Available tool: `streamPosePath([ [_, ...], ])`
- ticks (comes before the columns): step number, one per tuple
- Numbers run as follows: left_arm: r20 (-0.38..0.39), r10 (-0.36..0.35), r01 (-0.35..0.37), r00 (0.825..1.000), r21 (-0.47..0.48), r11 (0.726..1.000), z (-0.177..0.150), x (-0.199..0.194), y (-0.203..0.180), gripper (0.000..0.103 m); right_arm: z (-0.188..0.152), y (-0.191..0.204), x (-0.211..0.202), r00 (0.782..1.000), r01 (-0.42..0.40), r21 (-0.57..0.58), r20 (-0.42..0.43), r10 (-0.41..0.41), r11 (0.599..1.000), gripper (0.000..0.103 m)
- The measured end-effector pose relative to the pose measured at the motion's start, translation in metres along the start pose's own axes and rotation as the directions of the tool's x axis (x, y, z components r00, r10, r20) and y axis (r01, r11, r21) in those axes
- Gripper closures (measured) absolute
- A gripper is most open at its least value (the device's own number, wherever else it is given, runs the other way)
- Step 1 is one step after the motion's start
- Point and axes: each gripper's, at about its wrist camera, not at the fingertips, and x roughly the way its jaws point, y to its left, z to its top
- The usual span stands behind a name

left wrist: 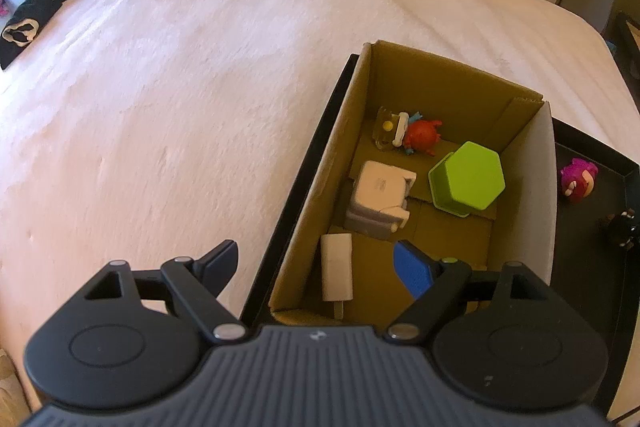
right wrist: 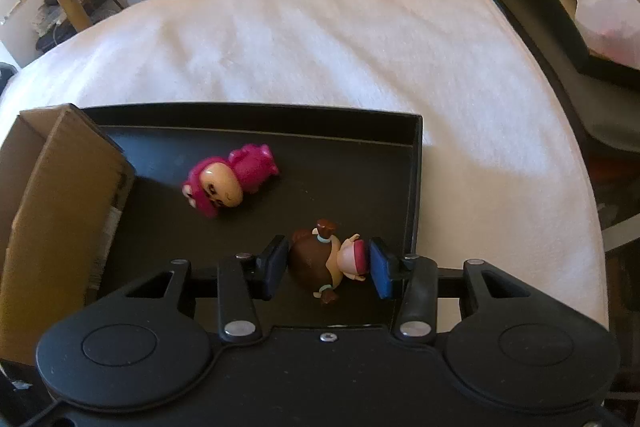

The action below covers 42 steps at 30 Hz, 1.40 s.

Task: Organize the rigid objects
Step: 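Carry the brown monkey figure with the right gripper into the box and release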

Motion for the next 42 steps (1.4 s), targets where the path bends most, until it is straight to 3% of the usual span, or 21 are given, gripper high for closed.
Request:
streamPosePath([
  [10, 0.004, -0.059, 0.059, 0.998, -0.033, 0.998, -0.004, 0.000, 0.014, 0.020, 0.005, 0.019, -0.038, 0.998, -0.035, 0.005, 0.047, 0.035, 0.999, 0.060],
  [21, 0.027, -0.116, 0.117, 0.993, -0.048, 0.992, -0.005, -0.002, 0.028, 0.025, 0.019, 0.073, -0.062, 0.995, -0.060, -0.047, 0.075, 0.063, 0.997, 0.060],
  [36, 0.032, -0.226, 0.228, 0.974, -0.079, 0.971, -0.010, 0.005, 0.041, 0.047, 0.046, 0.147, -0.074, 0.992, -0.085, -0.123, 0.087, 0.096, 0.989, 0.060],
  [42, 0.031, -0.265, 0.267, 0.964, -0.101, 0.958, -0.015, 0.012, 0.051, 0.068, 0.051, 0.174, -0.072, 0.991, -0.105, -0.141, 0.065, 0.115, 0.984, 0.060],
])
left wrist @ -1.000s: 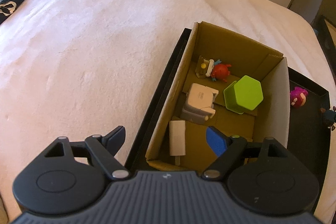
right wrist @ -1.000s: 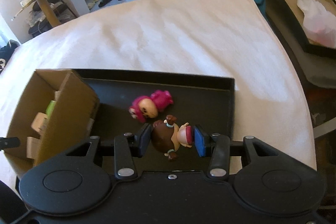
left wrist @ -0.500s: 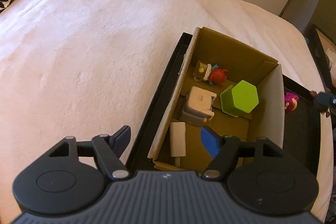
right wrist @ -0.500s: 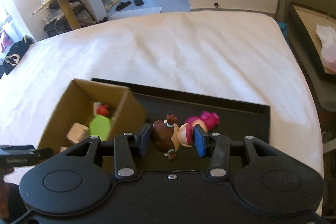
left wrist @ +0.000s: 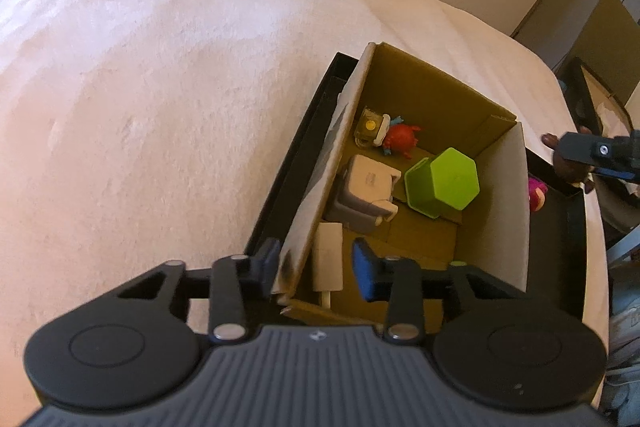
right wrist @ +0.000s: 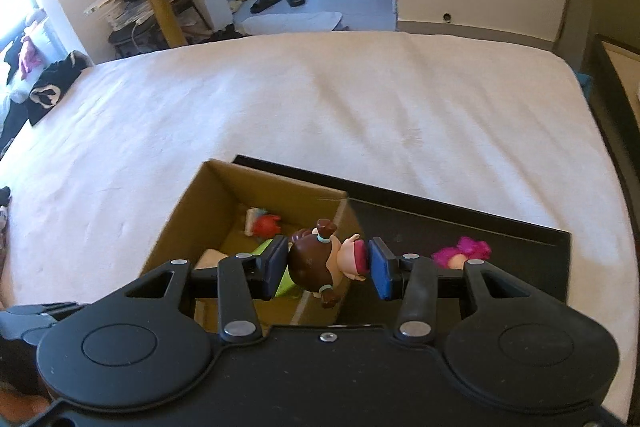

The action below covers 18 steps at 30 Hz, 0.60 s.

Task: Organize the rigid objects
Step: 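Carry the brown monkey figure with the right gripper into the box and release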

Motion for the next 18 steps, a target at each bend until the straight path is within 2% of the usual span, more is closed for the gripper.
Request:
streamPosePath([
  [8, 0.000, -0.029, 0.029, 1.000, -0.025, 0.999, -0.004, 0.003, 0.013, 0.081, 0.005, 0.033, 0.015, 0.999, -0.021, -0.030, -0.040, 0.020, 0.999, 0.060],
  [13, 0.001, -0.046, 0.046, 0.999, -0.044, 0.998, -0.004, 0.004, 0.019, 0.086, 0.004, 0.046, 0.023, 0.997, -0.022, -0.047, -0.069, 0.019, 0.999, 0.060],
  [18, 0.006, -0.065, 0.065, 0.998, -0.051, 0.997, -0.004, 0.004, 0.023, 0.086, -0.002, 0.055, 0.032, 0.995, -0.019, -0.050, -0.102, 0.014, 0.999, 0.060],
])
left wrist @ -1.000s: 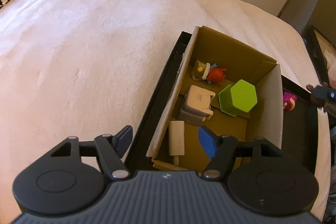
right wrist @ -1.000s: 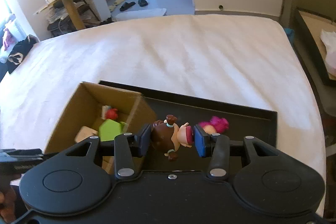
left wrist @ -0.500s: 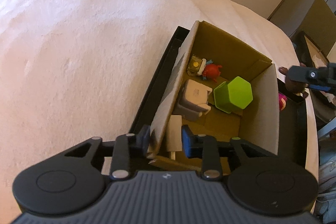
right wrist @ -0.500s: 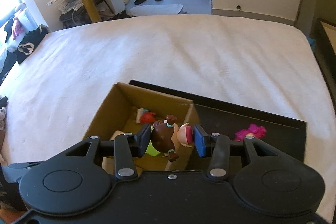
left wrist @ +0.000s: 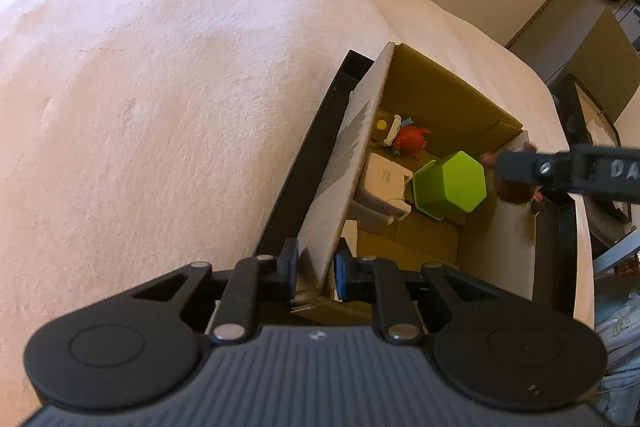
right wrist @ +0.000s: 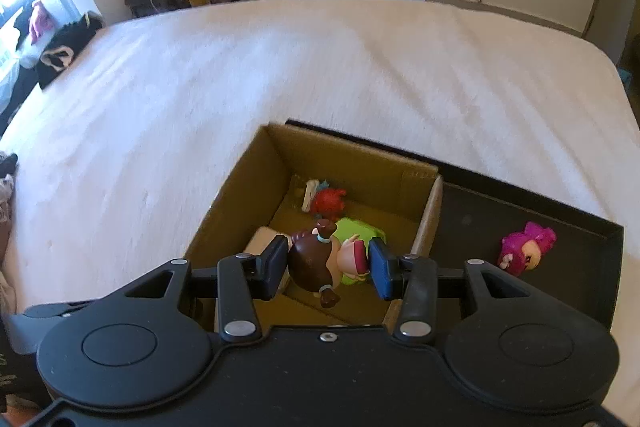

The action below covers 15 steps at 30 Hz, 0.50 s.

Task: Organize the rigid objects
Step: 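Carry the brown monkey figure with the right gripper into the box and release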

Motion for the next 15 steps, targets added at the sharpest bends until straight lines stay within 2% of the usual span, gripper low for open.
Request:
streamPosePath([
  [11, 0.005, -0.023, 0.023, 1.000, -0.005, 1.000, 0.000, 0.001, 0.004, 0.086, -0.015, 0.018, 0.031, 0.995, 0.008, -0.031, -0.103, -0.011, 1.000, 0.059],
  [15, 0.004, -0.027, 0.027, 1.000, -0.002, 1.000, -0.001, 0.000, 0.004, 0.086, -0.017, 0.021, 0.045, 0.991, 0.031, -0.045, -0.130, -0.037, 0.998, 0.059],
])
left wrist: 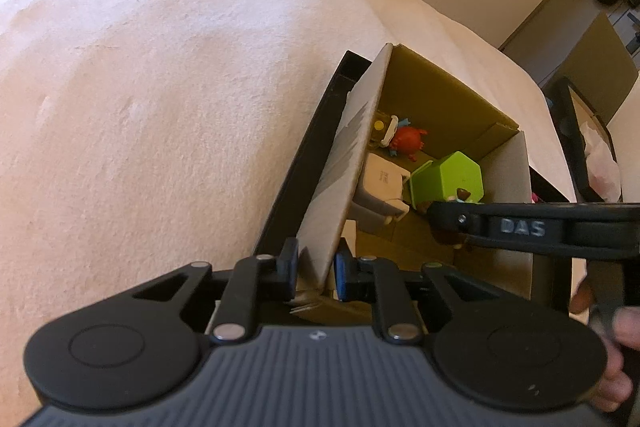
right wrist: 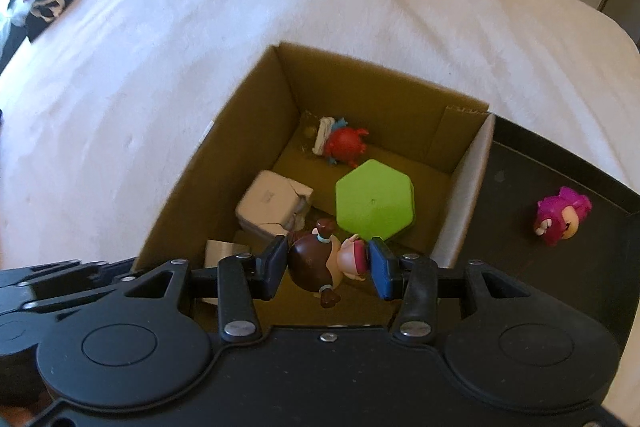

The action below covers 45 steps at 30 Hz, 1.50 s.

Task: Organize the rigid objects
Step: 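Carry the brown monkey figure with the right gripper into the box and release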

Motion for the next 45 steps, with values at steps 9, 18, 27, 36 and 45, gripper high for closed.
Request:
streamPosePath([
  [9, -0.016, 0.001, -0.001, 1.000, -0.003, 1.000, 0.002, 0.002, 0.000, 0.085, 0.005, 0.002, 0.009, 0.992, 0.127, -0.040, 0.033, -0.125, 0.991, 0.058],
  [18, -0.025, 0.029, -0.028, 0.999, 0.017, 0.999, 0.006, 0.001, -0.005, 0.083, 0.006, -0.010, -0.013, 0.994, 0.092, 0.006, 0.066, -0.092, 0.996, 0.055],
  [27, -0.017, 0.057, -0.056, 0.998, 0.059, 0.997, 0.009, -0.011, -0.018, 0.067, 0.002, -0.025, -0.038, 0.995, 0.035, 0.028, 0.097, -0.038, 0.999, 0.054],
  [36, -0.003, 0.109, -0.108, 0.994, 0.080, 0.991, 0.010, -0.017, -0.032, 0.041, -0.013, -0.065, -0.060, 0.990, 0.033, 0.075, 0.136, -0.043, 0.997, 0.053],
  [45, 0.021, 0.181, -0.183, 0.983, 0.120, 0.976, 0.011, -0.020, -0.050, 0.032, -0.034, -0.107, -0.064, 0.985, 0.012, 0.108, 0.170, -0.030, 0.994, 0.040],
])
